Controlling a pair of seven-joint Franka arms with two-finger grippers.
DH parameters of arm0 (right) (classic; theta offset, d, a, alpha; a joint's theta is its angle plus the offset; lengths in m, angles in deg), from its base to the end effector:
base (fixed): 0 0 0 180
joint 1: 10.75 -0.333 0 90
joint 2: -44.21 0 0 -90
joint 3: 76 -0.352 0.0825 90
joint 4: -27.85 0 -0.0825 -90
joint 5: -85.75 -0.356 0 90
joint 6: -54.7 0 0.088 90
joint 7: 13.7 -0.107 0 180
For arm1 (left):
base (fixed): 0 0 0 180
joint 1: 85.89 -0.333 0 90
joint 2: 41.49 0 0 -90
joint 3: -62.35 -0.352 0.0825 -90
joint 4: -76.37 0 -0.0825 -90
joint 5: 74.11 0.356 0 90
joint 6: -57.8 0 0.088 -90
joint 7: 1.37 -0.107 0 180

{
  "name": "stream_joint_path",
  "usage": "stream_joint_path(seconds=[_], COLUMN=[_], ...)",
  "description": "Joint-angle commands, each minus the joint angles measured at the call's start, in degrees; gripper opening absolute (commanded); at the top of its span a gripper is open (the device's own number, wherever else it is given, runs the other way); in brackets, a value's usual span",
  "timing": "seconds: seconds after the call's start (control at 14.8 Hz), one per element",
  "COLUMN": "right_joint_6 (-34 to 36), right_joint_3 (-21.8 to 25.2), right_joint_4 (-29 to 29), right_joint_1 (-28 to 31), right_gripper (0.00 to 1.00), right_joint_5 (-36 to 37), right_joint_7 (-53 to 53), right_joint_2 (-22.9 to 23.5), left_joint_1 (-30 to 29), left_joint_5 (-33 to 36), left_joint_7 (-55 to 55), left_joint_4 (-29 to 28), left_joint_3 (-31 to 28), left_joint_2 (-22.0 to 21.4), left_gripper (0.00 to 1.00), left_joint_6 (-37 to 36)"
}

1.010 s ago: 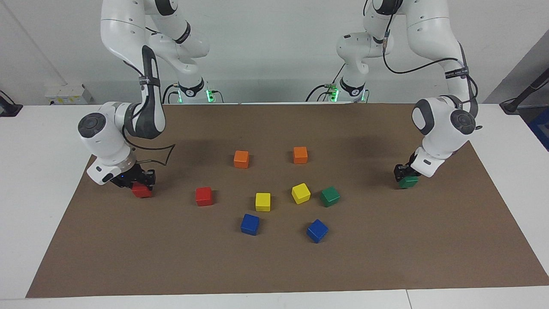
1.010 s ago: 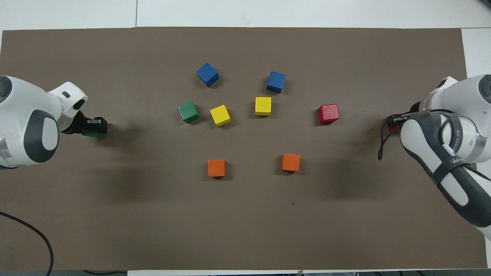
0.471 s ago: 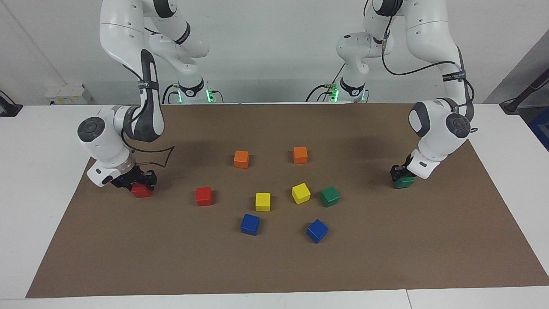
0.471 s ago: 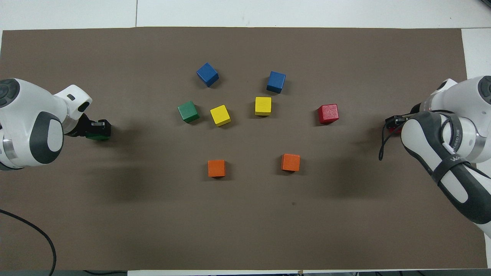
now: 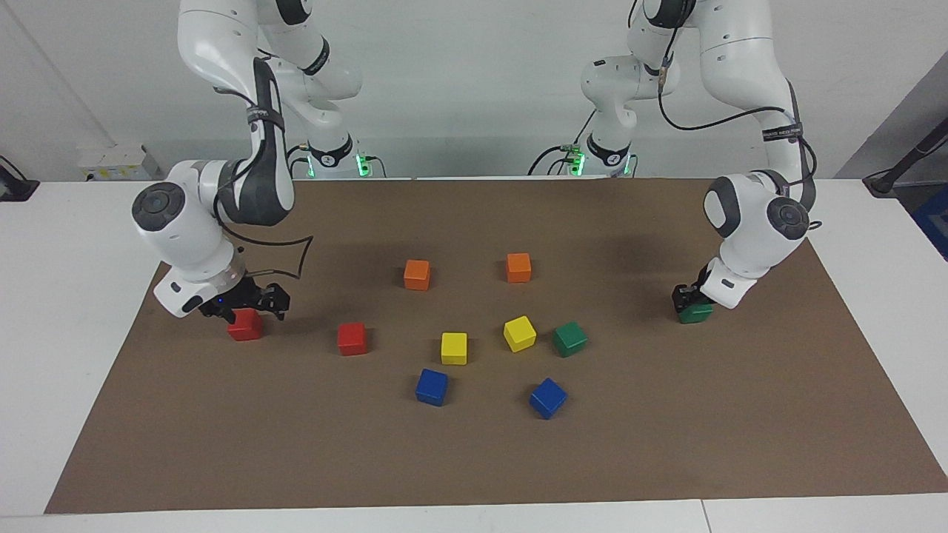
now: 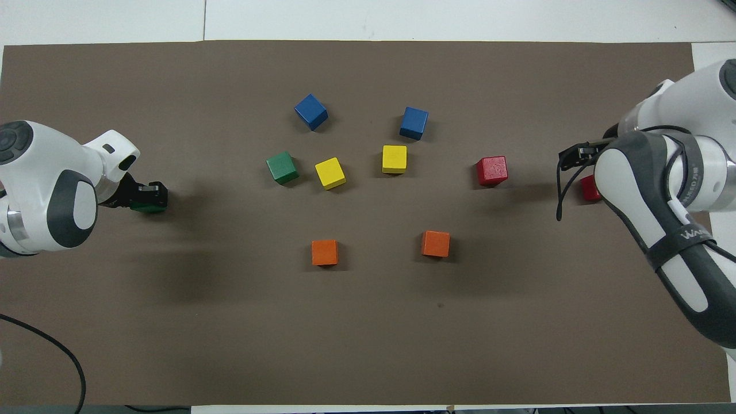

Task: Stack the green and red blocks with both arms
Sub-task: 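Open and lift the left gripper while the right gripper reaches the other red, then reach the left gripper to the other green block while the right gripper grasps red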

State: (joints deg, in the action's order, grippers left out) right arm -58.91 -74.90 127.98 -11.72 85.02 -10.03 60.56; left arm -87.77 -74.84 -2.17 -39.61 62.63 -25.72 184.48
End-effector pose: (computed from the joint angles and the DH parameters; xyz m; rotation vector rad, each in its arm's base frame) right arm 0.6162 0.0005 0.4514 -3.1316 -0.0893 0.0780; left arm 0.5736 0.0157 0.3595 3.1253 0.0346 -0.1380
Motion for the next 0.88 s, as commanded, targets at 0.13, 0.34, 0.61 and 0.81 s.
stream_joint_path(seconds=[0.13, 0.34, 0.61, 0.81], right_joint_6=[7.1, 4.3, -0.6, -3.8], right_joint_3=[-0.6, -0.6, -0.6, -0.7], right_joint_4=[-12.3, -12.2, -8.0, -5.8], right_joint_1=[-7.4, -9.5, -11.9, -11.4], right_gripper=[1.0, 1.0, 1.0, 1.0], right_joint_5=[2.3, 2.2, 2.1, 1.3], right_joint_7=[-8.6, -10.4, -10.3, -10.5], right_joint_2=[6.0, 7.4, 7.4, 7.5], left_joint_1=[-0.5, 0.3, 4.8, 10.0], left_joint_5=[0.6, 0.6, -1.9, -2.3], left_joint_7=[0.3, 1.1, 12.5, 23.2], left_joint_4=[-0.2, 3.2, 11.0, 14.5], left_joint_3=[0.1, 0.2, 0.3, 0.2], left_joint_2=[-0.7, -0.7, 0.2, 1.8], left_gripper=[1.0, 1.0, 1.0, 1.0], left_joint_6=[1.1, -1.2, -8.1, -8.2])
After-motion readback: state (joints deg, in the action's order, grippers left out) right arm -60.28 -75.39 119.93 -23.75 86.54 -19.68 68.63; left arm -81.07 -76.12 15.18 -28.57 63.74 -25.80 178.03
